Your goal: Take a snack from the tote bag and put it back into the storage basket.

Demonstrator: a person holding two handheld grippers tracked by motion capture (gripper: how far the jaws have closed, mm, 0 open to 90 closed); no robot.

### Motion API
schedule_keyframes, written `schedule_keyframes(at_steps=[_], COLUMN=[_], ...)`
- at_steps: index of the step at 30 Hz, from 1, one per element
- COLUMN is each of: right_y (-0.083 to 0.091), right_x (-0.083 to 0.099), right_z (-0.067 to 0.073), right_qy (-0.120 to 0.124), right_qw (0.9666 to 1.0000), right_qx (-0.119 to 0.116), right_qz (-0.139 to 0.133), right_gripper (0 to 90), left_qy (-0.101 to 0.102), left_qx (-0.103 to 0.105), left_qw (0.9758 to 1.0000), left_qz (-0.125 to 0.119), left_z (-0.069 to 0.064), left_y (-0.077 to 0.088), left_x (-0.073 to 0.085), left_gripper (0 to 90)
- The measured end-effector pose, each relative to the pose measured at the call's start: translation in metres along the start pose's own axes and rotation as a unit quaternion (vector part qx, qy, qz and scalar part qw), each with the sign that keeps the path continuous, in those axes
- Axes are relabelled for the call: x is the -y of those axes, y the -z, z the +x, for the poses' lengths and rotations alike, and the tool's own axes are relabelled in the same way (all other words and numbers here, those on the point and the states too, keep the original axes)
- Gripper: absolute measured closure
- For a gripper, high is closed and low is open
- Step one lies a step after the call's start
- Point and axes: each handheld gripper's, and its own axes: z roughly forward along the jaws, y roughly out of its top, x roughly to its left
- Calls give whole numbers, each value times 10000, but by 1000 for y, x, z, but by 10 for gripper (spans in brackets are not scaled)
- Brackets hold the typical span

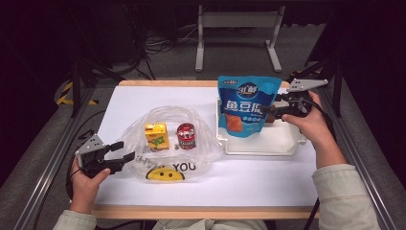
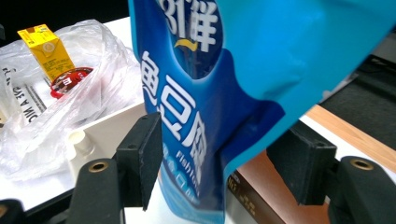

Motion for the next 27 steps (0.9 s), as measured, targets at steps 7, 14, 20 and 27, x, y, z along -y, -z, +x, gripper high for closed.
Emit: schedule_keyframes(at_steps=[7, 14, 20, 27], right_y=[23, 38, 43, 45], right_x=[-4, -9, -10, -21], right_z=[15, 26, 37, 55], right_qy=[120, 118, 93, 174], right_qw=[9994, 9975, 9976, 9991], right_qx=[300, 589, 555, 298], right_qz=[106, 379, 399, 262], right_gripper=[364, 358, 357, 353], left_qy=[11, 23, 19, 20], left_qx=[0, -12, -13, -24], left_qw=[10000, 10000, 10000, 10000], left_qz=[-7, -4, 5, -8], left_z=[0, -1, -2, -2], left_y=[0, 0, 1, 2], left_x=[0, 0, 0, 1], left_gripper=[335, 335, 335, 335])
